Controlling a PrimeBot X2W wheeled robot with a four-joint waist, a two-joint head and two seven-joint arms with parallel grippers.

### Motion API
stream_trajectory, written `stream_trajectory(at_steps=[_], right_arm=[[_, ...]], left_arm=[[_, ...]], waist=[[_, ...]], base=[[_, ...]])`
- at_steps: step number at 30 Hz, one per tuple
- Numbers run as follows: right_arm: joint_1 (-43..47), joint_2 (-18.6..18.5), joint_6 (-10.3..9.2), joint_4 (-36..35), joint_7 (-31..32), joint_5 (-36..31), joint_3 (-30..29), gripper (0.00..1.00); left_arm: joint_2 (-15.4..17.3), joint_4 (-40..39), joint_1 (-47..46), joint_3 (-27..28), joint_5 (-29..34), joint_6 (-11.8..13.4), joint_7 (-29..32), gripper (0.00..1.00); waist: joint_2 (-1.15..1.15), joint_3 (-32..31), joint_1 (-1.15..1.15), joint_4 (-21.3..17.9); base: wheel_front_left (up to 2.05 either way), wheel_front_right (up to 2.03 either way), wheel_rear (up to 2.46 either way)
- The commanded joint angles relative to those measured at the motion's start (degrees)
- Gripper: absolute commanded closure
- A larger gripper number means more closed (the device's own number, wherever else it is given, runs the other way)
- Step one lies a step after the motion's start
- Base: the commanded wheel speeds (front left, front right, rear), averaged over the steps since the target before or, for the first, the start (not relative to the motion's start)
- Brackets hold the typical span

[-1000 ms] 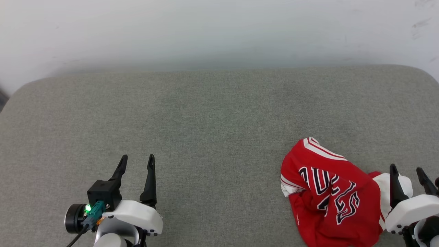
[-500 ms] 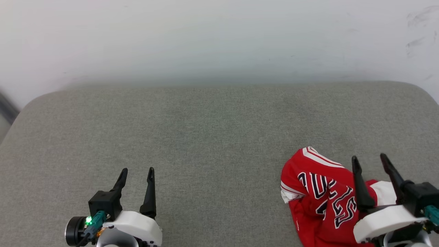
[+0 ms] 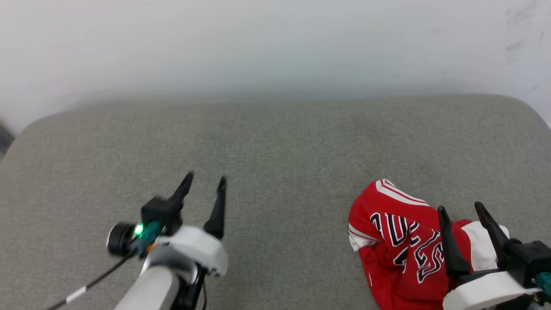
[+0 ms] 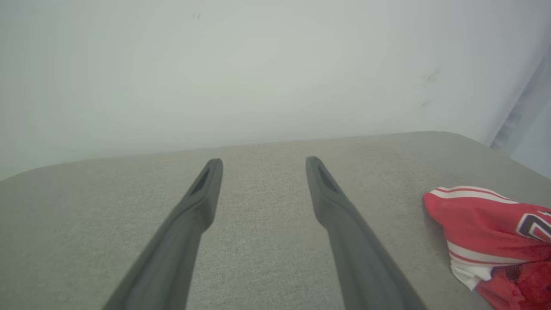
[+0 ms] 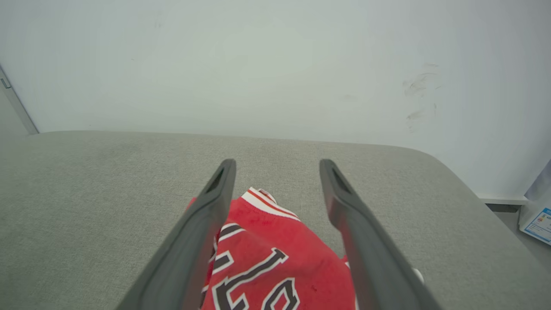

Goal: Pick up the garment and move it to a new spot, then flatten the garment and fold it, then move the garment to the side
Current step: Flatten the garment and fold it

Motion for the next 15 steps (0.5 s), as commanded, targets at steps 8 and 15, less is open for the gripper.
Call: stream_trajectory(at_steps=[8,15], right_arm=[[-3.74,0.26,-0.04,-1.44,-0.83,0.61,0.33,0.0],[-6.94,0.24,-0.04,-0.74,-2.55,1.56,0.67,0.0]], left_arm=[[-4.18,1.86,-17.16,-6.2,0.77,-7.76,8.31,0.0],[-8.89,8.72,-27.84,-12.3,-0.98,-14.58,17.7,0.0]], waist=[[0.0,7.04,0.01,-2.48],[0.0,12.61,0.01,-5.78]], base=[[0.0,0.0,0.0],[0.0,0.0,0.0]])
